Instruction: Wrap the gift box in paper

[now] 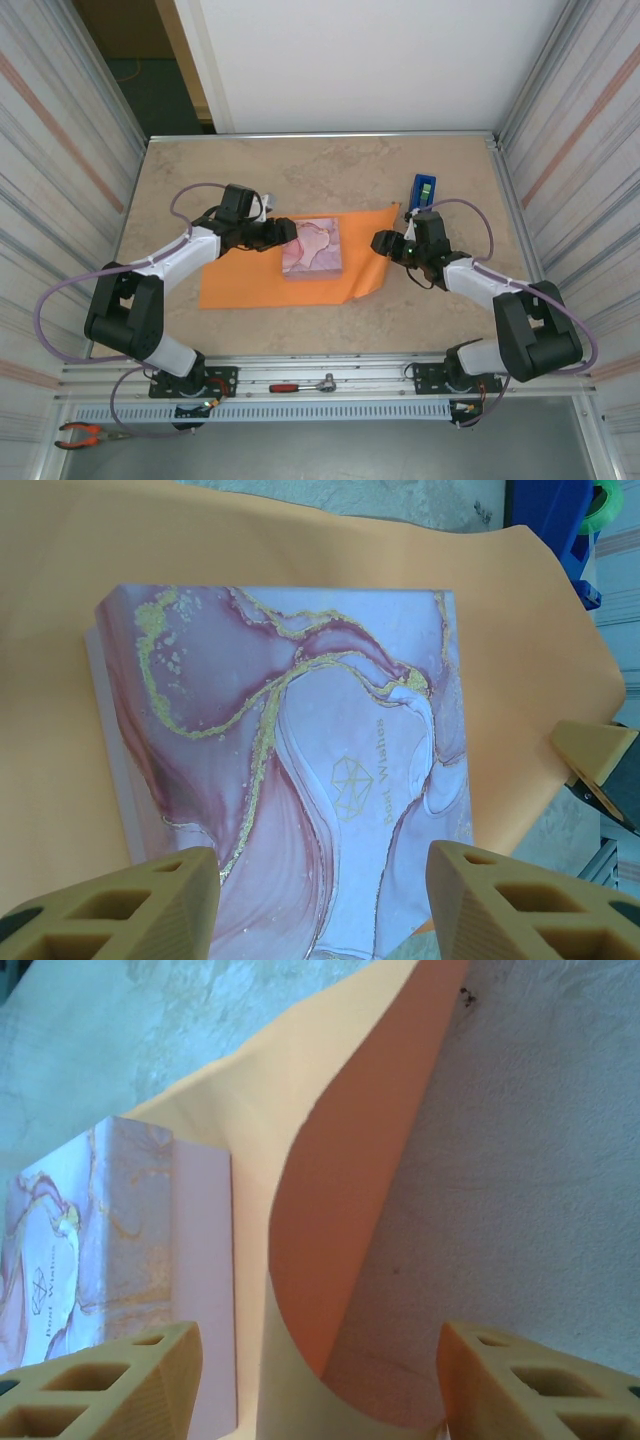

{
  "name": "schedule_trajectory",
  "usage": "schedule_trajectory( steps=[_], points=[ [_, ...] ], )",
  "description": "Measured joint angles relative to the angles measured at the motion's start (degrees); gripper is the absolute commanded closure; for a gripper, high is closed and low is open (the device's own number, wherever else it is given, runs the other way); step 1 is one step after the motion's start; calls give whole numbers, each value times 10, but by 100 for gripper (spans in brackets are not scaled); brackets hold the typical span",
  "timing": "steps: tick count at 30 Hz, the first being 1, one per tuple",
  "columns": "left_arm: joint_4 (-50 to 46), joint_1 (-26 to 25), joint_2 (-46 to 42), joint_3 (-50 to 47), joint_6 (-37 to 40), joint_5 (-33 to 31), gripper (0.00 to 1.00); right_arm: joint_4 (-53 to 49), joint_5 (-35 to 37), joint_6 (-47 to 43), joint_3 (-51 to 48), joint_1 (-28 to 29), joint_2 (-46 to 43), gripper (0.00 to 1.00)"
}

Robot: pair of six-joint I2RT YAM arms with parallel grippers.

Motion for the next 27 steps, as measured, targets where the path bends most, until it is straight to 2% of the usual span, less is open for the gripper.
schedule_trajectory(
  steps=[9,14,21,27],
  points=[
    [0,0,0,0,0,6,43,-5,-10,-27,-15,-35,-35,37],
    [0,0,0,0,0,7,43,-12,-31,-48,-2,-52,-19,43],
    [0,0,0,0,0,7,43,-17,-47,-51,-2,-51,-16,50],
    [0,0,0,0,0,9,43,-60,-34,-49,-26,-24,-66,57]
  ],
)
